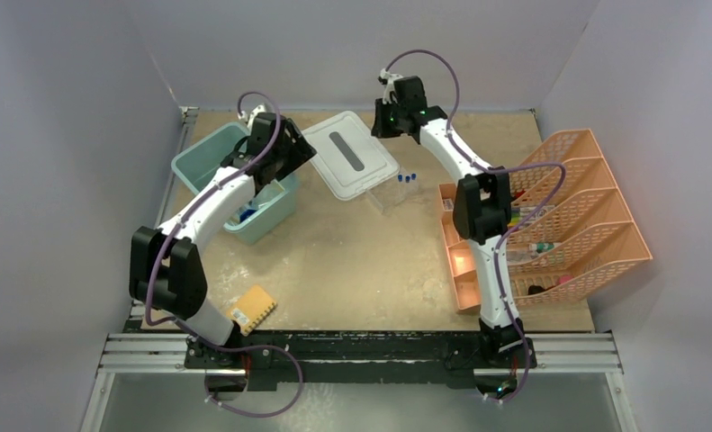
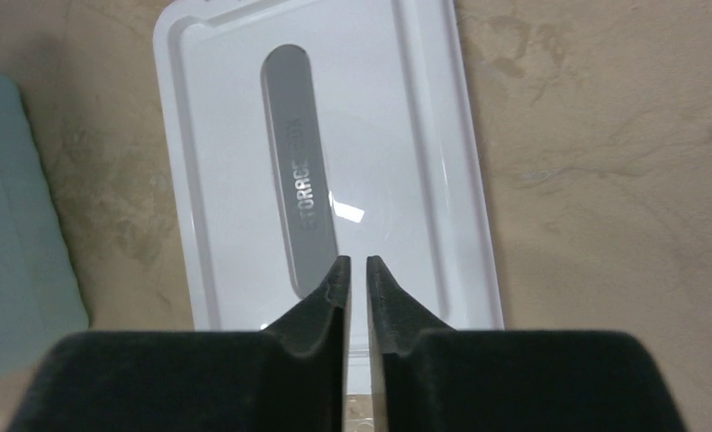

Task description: Organize the chemistry lab equipment

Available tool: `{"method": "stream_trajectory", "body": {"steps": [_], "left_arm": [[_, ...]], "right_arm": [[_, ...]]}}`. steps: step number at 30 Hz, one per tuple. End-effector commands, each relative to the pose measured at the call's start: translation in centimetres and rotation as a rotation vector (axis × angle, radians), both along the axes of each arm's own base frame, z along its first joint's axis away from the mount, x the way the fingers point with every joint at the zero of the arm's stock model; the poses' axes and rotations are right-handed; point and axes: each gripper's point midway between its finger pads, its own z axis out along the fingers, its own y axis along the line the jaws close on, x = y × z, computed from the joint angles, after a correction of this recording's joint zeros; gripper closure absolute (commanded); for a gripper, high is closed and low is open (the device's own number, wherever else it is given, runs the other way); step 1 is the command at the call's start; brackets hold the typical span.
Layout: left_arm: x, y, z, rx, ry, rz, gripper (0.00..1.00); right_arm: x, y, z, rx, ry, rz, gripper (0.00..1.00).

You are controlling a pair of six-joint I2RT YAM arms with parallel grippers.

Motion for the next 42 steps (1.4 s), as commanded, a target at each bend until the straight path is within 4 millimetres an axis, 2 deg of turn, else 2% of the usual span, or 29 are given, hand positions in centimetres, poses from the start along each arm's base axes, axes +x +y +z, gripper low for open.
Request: {"method": "stream_trajectory", "body": {"steps": [1,8,14,17,19,31,34,38,40,42], "left_arm": [[1.0,1.8,5.1,0.065,-0.129,0.043,0.35],[-0.6,5.5,7.0,0.161,-0.166,0.172,0.35],[-2.3,7.9,7.9,0.194,-0.188,0.267,0.35],[-2.8,8.1,8.1,0.188,-0.196,0.275,0.35],[-3.0,8.2,7.9,0.186,-0.194,0.275,0.35],[-3.4,8.5,8.0,0.192,-0.196,0.279,0.35],[-3.5,8.7,7.9,0.196,-0.194,0.284,0.35],[-3.7,8.8,7.9,0.196,-0.194,0.287,0.35],[-3.7,9.0,8.0,0.197,-0.196,0.291,0.35],[-3.8,9.0,8.0,0.200,-0.195,0.293,0.35]], "right_arm": [[-1.1,1.8,3.1,-0.105,-0.102,0.032,0.75],[-5.1,7.4,0.8,-0.153,-0.077,0.123,0.70],[-7.6,10.4,-1.1,-0.173,-0.053,0.178,0.68],[-8.4,11.0,-2.2,-0.190,-0.031,0.195,0.77],[-8.9,11.3,-3.0,-0.209,-0.019,0.198,0.78],[-10.7,12.4,-7.2,-0.306,0.033,0.237,0.69],[-10.9,12.5,-8.1,-0.328,0.039,0.236,0.64],[-10.9,12.0,-9.9,-0.402,0.040,0.221,0.64],[-10.8,11.5,-11.0,-0.453,0.035,0.196,0.65],[-10.8,11.3,-12.0,-0.486,0.035,0.183,0.74]]}}
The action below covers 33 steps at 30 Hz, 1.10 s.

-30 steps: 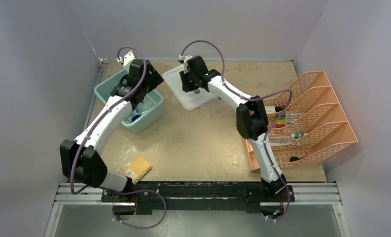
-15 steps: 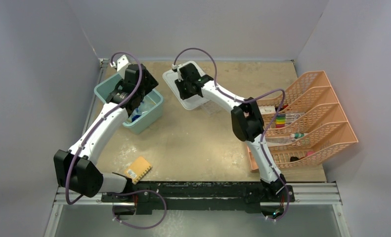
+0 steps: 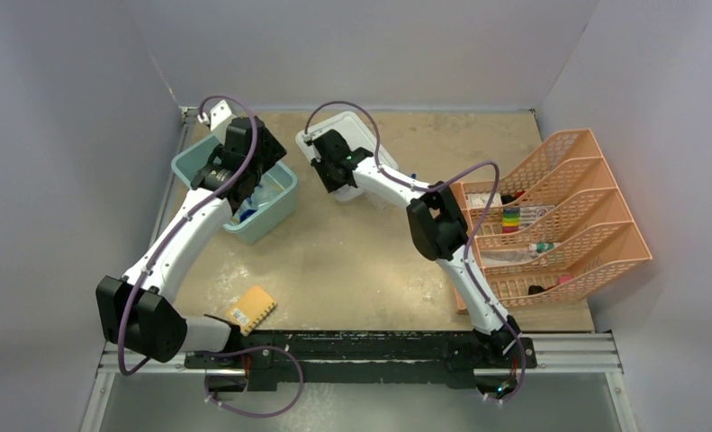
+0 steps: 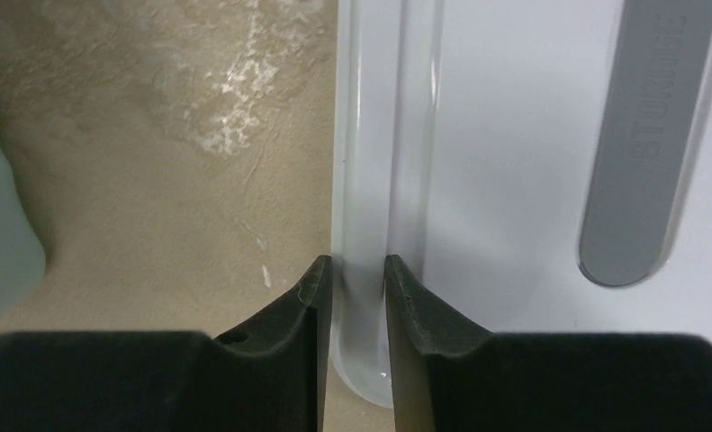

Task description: Organize the chemistry lab equipment

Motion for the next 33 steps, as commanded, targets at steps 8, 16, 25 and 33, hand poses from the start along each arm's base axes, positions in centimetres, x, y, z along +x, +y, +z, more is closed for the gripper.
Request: {"method": "stream_trajectory", "body": {"steps": [8,16,25,33], "left_arm": [[-0.3,0.8,1.5,-0.021,-0.044,0.028,0.35],[1.0,0.5,1.6,-0.065,-0.038,0.017,0.34],[3.0,-1.5,1.1,-0.145,-0.010,-0.089,0.30],[6.0,-5.8,-0.2,-0.242,-0.002,-0.290,0.25]], "right_arm": [[1.0,1.8,1.4,0.020,-0.032,-0.003,1.00],[3.2,3.4,10.3,0.299,-0.075,-0.019,1.00],[2.4,3.4,17.9,0.566,-0.042,0.036,1.00],[1.0,3.1,22.8,0.721,-0.023,0.094,1.00]]}}
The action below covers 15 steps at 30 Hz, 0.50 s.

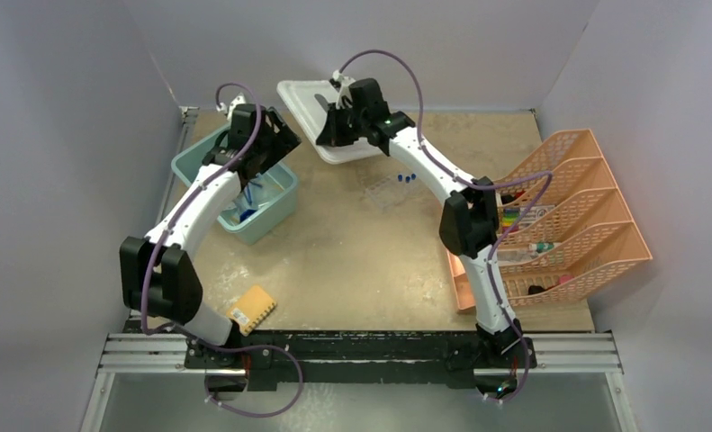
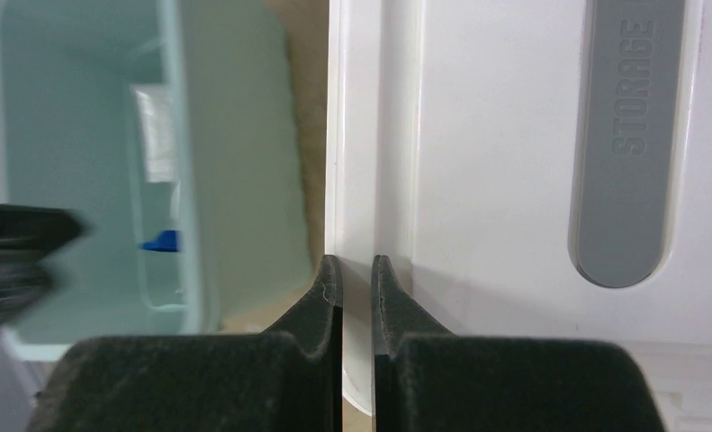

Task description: Organize the chemistry lab equipment

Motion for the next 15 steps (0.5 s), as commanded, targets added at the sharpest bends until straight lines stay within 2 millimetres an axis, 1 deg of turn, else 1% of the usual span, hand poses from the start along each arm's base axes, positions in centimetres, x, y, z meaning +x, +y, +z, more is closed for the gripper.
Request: {"method": "stream_trajectory", "body": {"steps": [1,3,5,9,11,12,14,15], "left_arm": [[2.6,-3.1,2.8,-0.114,-0.112,-0.143,0.25],[3.3,-3.7,3.2,-0.139,-0.138,-0.168,0.25],[3.8,-3.8,3.9,-0.152,-0.175,-0.177,0.24],[4.2,-3.4,5.3,-0.157,-0.246,-0.164,0.24],[3.9,-2.5,6.1,-0.146,-0.277,-0.125,0.26],[3.7,-2.1,6.2,-0.139,-0.284,-0.106,0.28],[3.4,-0.7,6.3,-0.116,-0.292,-0.036,0.29],[3.3,-0.5,6.3,-0.113,-0.297,-0.028,0.29]], "right_arm": [[-1.5,1.6,8.1,0.191,-0.093,0.088,1.00],[-1.8,1.7,8.4,0.207,-0.089,0.102,1.00],[-2.2,1.8,8.8,0.222,-0.085,0.113,1.00],[-2.9,1.9,9.5,0.249,-0.082,0.131,1.00],[-3.0,1.9,9.5,0.254,-0.076,0.136,1.00],[-3.1,1.9,9.5,0.254,-0.073,0.138,1.00],[-3.3,1.9,9.6,0.261,-0.070,0.143,1.00],[-3.4,2.0,9.8,0.266,-0.070,0.149,1.00]]}}
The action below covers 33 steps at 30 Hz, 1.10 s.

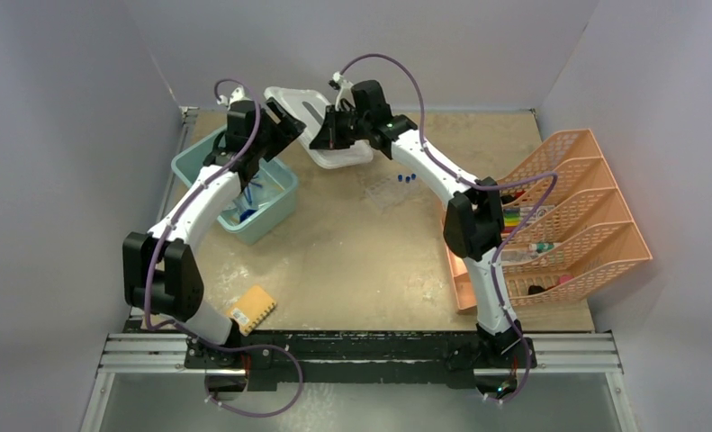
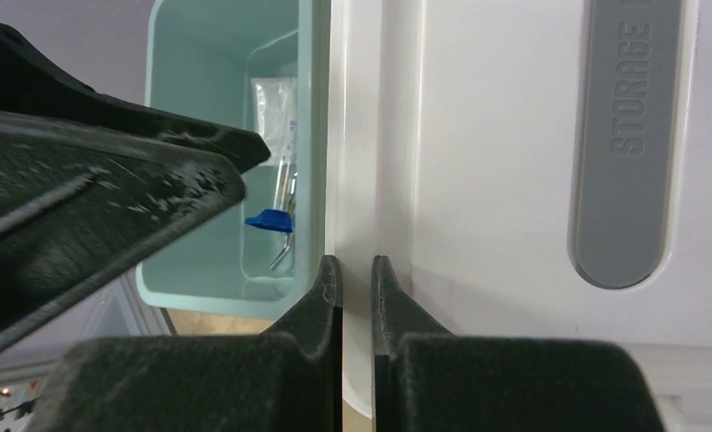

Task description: Organize the chemistry lab equipment

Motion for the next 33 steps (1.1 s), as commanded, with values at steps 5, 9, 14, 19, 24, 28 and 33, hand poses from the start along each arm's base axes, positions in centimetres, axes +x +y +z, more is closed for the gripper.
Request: {"method": "stream_trajectory", "body": {"steps": [5,9,14,19,24,28,33], "left_arm": [[0.0,2.2,3.6,-0.025,-0.101,0.109,0.27],[0.3,1.7,2.9,-0.063,-0.084,0.103,0.29],[0.2,1.5,2.0,-0.085,-0.051,0.105,0.36],[0.3,0.7,1.2,-0.115,-0.028,0.079,0.43],[0.4,-0.3,1.7,-0.145,-0.048,0.025,0.68],[0.4,-0.5,3.4,-0.130,-0.100,-0.001,1.00],[-0.6,0.3,5.7,-0.099,-0.157,-0.034,1.00]], "right_arm": [[-2.1,0.9,7.7,0.158,-0.106,0.081,1.00],[-2.8,1.1,8.4,0.202,-0.086,0.093,1.00],[-3.2,1.3,9.1,0.232,-0.084,0.104,1.00],[-3.7,1.5,9.9,0.269,-0.081,0.123,1.00],[-4.1,1.4,10.1,0.270,-0.087,0.134,1.00],[-4.3,0.8,9.9,0.241,-0.077,0.116,1.00],[-4.9,-1.0,11.3,0.172,-0.114,0.069,0.71]]}}
